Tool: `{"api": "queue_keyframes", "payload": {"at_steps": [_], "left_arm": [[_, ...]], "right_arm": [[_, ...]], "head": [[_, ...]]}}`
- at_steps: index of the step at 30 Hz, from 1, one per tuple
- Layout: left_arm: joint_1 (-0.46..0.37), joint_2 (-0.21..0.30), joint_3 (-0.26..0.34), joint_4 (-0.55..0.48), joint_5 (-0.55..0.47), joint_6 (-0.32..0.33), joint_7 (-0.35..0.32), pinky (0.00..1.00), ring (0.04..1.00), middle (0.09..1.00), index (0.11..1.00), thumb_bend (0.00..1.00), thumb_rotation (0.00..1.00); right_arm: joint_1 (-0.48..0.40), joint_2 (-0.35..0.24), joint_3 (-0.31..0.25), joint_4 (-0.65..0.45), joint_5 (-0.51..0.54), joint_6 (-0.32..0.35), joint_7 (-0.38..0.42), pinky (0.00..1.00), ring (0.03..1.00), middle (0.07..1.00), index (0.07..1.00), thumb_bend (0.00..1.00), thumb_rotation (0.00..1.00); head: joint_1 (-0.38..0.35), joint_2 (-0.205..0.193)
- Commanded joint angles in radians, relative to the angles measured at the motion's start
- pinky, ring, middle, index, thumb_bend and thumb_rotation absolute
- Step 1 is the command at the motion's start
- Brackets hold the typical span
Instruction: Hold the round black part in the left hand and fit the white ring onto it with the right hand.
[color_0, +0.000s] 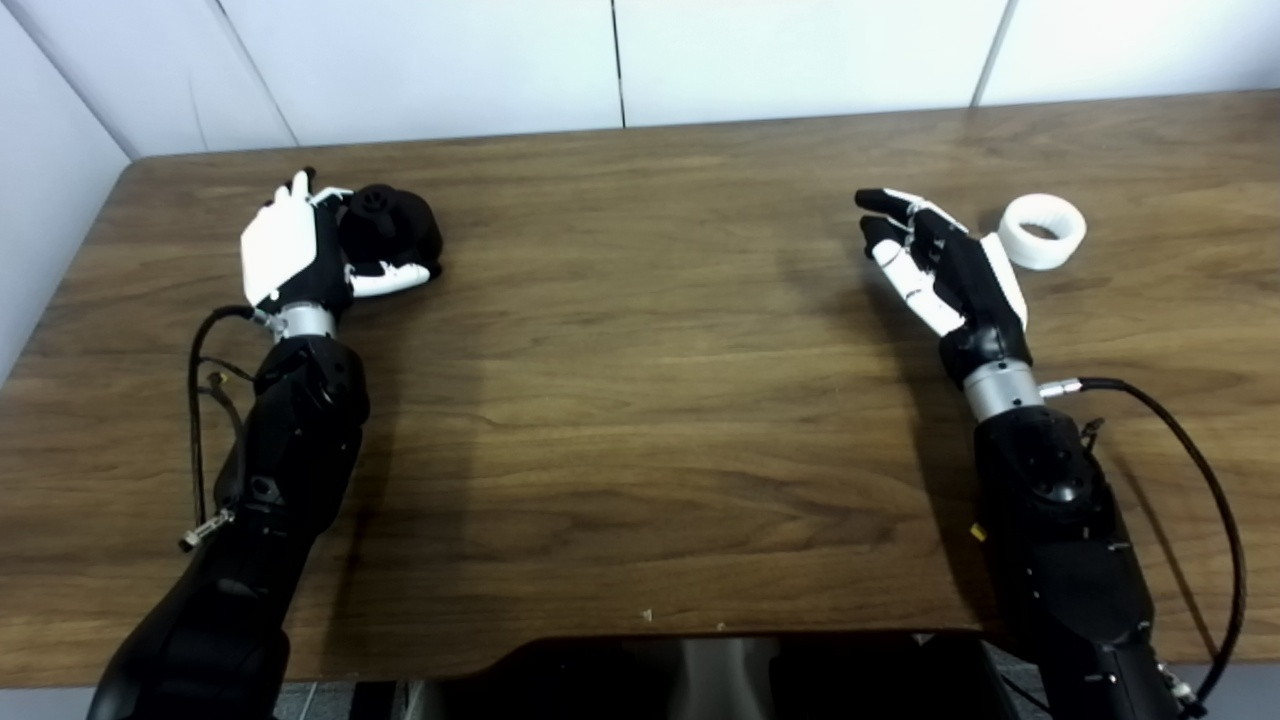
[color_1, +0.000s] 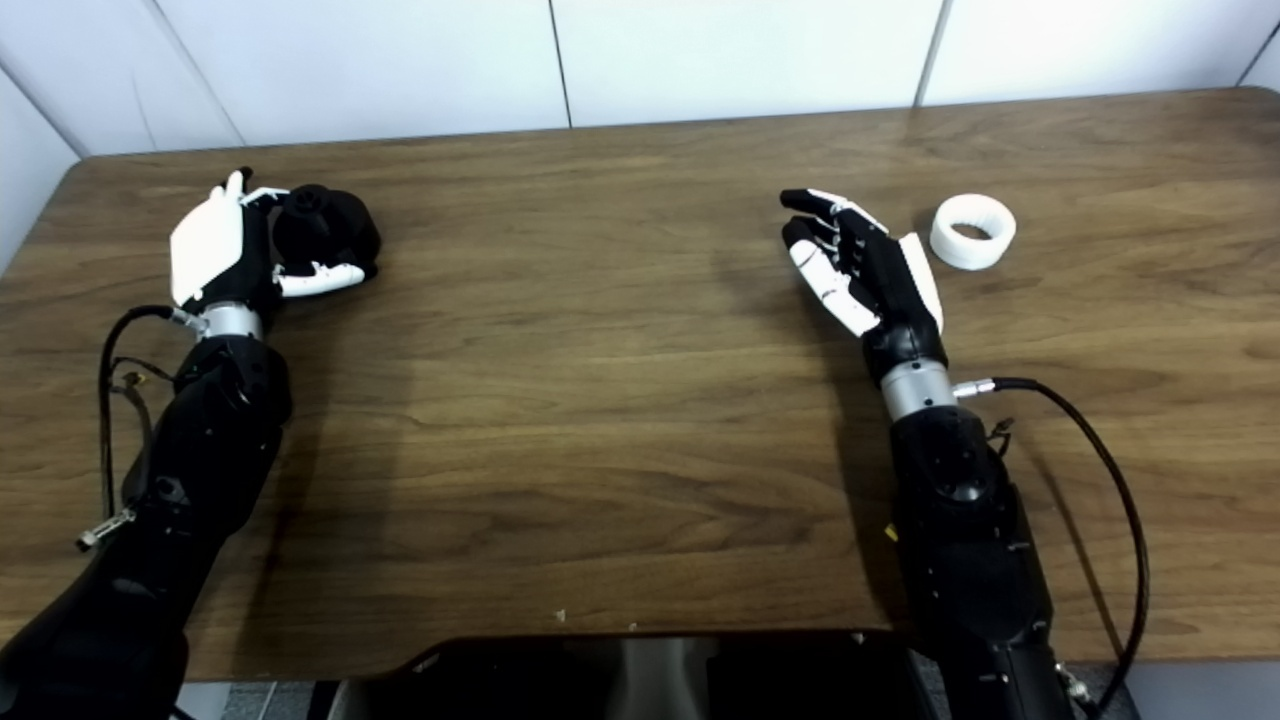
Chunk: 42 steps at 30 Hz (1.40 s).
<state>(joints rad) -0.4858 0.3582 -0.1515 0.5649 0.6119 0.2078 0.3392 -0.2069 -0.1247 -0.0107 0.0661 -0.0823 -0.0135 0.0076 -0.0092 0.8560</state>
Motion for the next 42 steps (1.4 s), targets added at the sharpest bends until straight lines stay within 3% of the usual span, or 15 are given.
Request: {"api": "queue_keyframes", "payload": {"at_steps": [1, 12, 24, 34, 42], "left_arm": [[-0.022, 0.003, -0.012, -0.006, 0.004, -0.021, 0.002, 1.0, 1.0, 1.0, 0.694, 1.0, 0.31], [0.003, -0.035, -0.056, -0.034, 0.012, -0.004, -0.022, 1.0, 1.0, 1.0, 0.695, 1.0, 0.36], [0.025, -0.067, -0.096, -0.066, 0.011, -0.003, -0.038, 1.0, 1.0, 1.0, 0.689, 1.0, 0.34], [0.042, -0.091, -0.136, -0.088, -0.001, -0.006, -0.098, 1.0, 1.0, 1.0, 0.69, 1.0, 0.36], [0.055, -0.105, -0.167, -0.098, -0.017, -0.05, -0.125, 1.0, 1.0, 1.0, 0.699, 1.0, 0.4]], "right_arm": [[-0.027, -0.011, -0.005, -0.036, 0.002, -0.041, 0.001, 0.73, 0.806, 0.824, 0.745, 0.43, 0.61], [-0.025, -0.009, -0.007, -0.044, 0.003, -0.034, 0.0, 0.75, 0.81, 0.824, 0.747, 0.43, 0.6], [-0.027, -0.011, -0.006, -0.046, -0.006, -0.034, -0.003, 0.74, 0.811, 0.822, 0.743, 0.44, 0.61], [-0.028, -0.011, -0.009, -0.054, -0.016, -0.015, -0.007, 0.75, 0.805, 0.815, 0.732, 0.44, 0.62], [-0.031, -0.013, -0.015, -0.064, -0.012, 0.003, -0.005, 0.76, 0.813, 0.821, 0.732, 0.45, 0.62]], "head": [[-0.001, 0.001], [-0.003, 0.0], [0.0, 0.002], [-0.001, 0.002], [-0.005, 0.003]]}}
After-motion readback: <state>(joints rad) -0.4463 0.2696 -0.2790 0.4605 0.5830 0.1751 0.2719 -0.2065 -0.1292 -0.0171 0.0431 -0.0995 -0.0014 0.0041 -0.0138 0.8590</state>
